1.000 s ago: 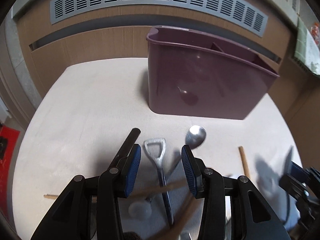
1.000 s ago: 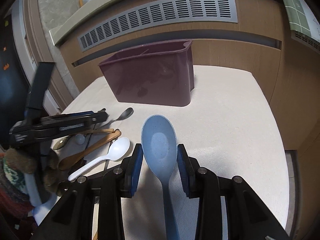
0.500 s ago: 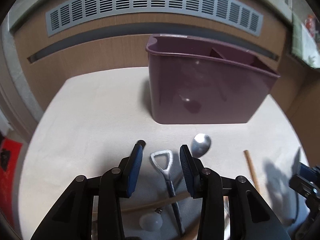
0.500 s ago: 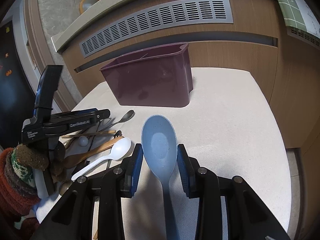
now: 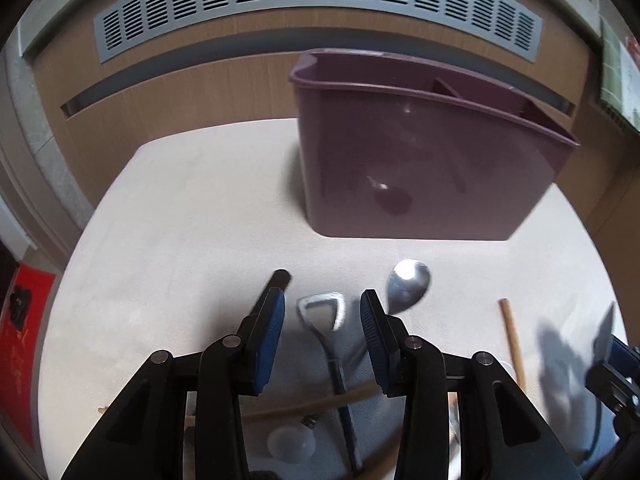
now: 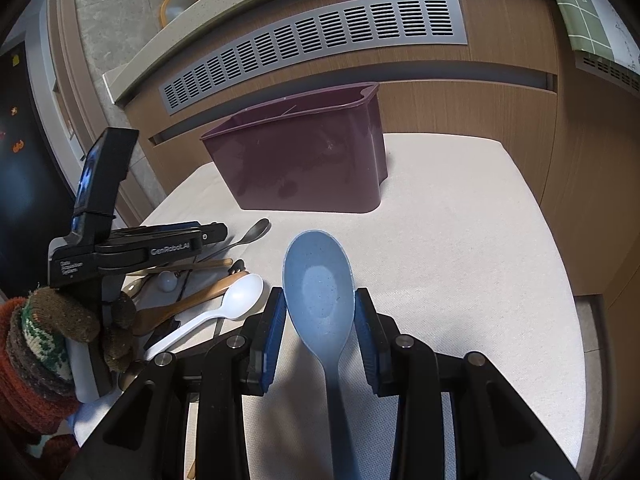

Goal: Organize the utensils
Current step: 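Close the left tool on the silver shovel-shaped scoop handle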

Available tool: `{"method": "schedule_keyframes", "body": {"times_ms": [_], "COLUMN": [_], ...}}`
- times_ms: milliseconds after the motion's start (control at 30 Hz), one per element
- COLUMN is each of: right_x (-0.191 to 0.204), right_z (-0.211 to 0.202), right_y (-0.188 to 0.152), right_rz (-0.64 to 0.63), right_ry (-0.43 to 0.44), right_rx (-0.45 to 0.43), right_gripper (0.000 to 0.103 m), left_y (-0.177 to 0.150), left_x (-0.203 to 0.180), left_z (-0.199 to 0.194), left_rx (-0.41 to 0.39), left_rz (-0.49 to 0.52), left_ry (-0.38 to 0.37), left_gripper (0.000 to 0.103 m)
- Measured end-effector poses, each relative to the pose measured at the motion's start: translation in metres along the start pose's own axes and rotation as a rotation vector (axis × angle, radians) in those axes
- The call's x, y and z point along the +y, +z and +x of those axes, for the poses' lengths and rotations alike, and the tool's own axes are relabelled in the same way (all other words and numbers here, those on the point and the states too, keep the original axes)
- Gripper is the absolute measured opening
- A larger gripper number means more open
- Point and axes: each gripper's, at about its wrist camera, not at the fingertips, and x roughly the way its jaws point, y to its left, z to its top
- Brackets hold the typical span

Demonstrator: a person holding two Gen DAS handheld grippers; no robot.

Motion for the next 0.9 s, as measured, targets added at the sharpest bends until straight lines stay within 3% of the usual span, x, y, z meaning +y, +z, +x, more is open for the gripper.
{"method": "schedule_keyframes", "body": {"times_ms": [233, 300, 367, 733, 900], "right_x": [-0.001, -0.001, -0.001, 0.003, 0.011], "right_z": [0.000, 0.000, 0.000, -0.010, -0.022], "right_y": [-0.001, -0.001, -0.001, 0.004, 0.012], "right_rz": [0.004, 0.005, 0.005, 0.000, -0.015], "right_ry": [0.006, 0.006, 0.006, -0.021, -0.037], "right_rx": [-0.005, -0.006, -0.009, -0.042, -0.076], "right_gripper": [0.032, 0.032, 0.032, 0.032, 0.032], "left_y": [0.000, 0.000, 0.003, -0.004, -0.003], "left_x": [0.007, 0.005, 0.008, 0.013, 0.019], "left_z": [0.005, 0.006, 0.004, -0.084, -0.117], "left_rx": [0.022, 0.033, 0.026, -0.200, -0.263], "left_rz": [-0.014, -0.005, 0.005, 0.046, 0.037], "left_ry": [0.002, -0.013, -0.026, -0.116, -0.153], "left_gripper": [0.033, 0.024, 0.024, 0.024, 0.024]}}
